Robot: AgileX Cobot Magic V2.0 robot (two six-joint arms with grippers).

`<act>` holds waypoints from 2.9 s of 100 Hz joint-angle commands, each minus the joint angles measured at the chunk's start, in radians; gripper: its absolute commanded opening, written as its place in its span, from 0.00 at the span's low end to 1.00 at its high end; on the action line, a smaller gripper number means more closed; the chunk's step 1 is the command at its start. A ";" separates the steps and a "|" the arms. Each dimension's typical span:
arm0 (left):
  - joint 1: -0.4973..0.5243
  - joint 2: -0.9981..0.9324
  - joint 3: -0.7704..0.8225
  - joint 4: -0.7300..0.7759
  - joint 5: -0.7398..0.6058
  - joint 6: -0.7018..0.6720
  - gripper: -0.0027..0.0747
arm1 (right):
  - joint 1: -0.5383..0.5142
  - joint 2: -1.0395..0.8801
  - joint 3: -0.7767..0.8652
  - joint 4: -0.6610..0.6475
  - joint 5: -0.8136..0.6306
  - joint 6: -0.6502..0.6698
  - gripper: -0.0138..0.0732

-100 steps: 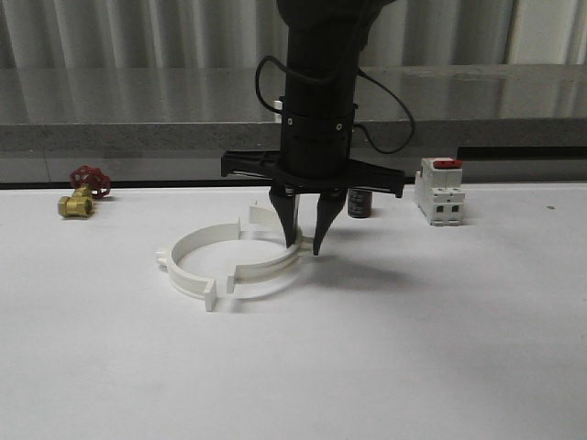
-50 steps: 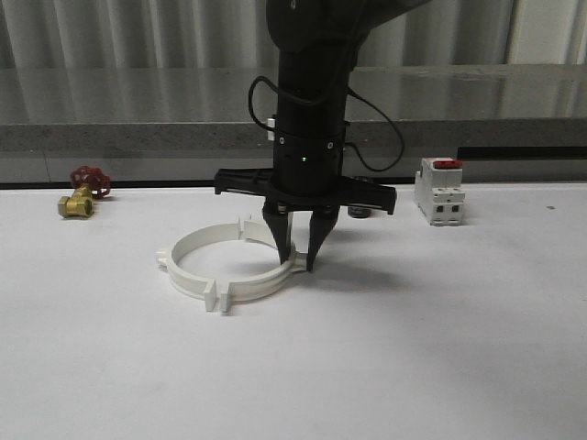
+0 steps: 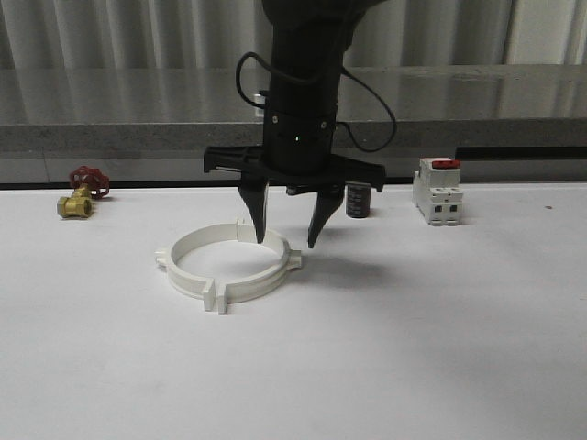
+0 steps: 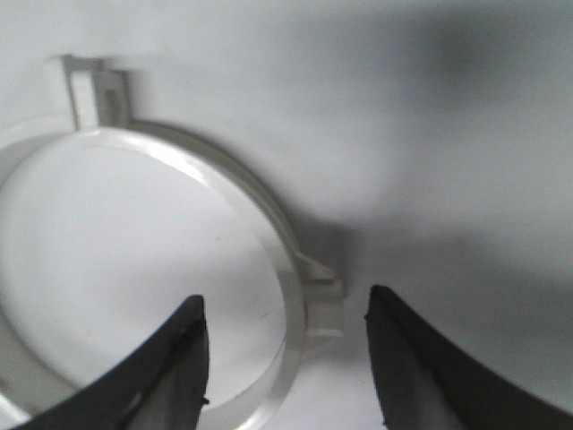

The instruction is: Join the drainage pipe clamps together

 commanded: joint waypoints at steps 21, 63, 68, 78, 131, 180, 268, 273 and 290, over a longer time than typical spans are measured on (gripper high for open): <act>0.002 0.012 -0.024 0.001 -0.072 -0.002 0.01 | -0.006 -0.189 -0.027 -0.016 0.132 -0.506 0.25; 0.002 0.012 -0.024 0.001 -0.072 -0.002 0.01 | -0.098 -0.356 0.036 -0.063 0.224 -0.582 0.08; 0.002 0.012 -0.024 0.001 -0.072 -0.002 0.01 | -0.123 -0.390 0.071 -0.061 0.214 -0.588 0.08; 0.002 0.012 -0.024 0.001 -0.072 -0.002 0.01 | -0.179 -0.469 0.161 -0.059 0.175 -0.593 0.08; 0.002 0.012 -0.024 0.001 -0.072 -0.002 0.01 | -0.581 -1.048 0.797 0.026 -0.123 -0.594 0.08; 0.002 0.012 -0.024 0.001 -0.072 -0.002 0.01 | -0.640 -1.573 1.249 -0.063 -0.418 -0.600 0.08; 0.002 0.010 -0.024 0.001 -0.072 -0.002 0.01 | -0.639 -2.298 1.959 -0.074 -1.009 -0.600 0.08; 0.002 0.010 -0.024 0.001 -0.072 -0.002 0.01 | -0.639 -2.298 1.955 -0.067 -0.971 -0.600 0.08; 0.002 0.010 -0.024 0.001 -0.072 -0.002 0.01 | -0.637 -2.298 1.956 -0.067 -0.974 -0.600 0.08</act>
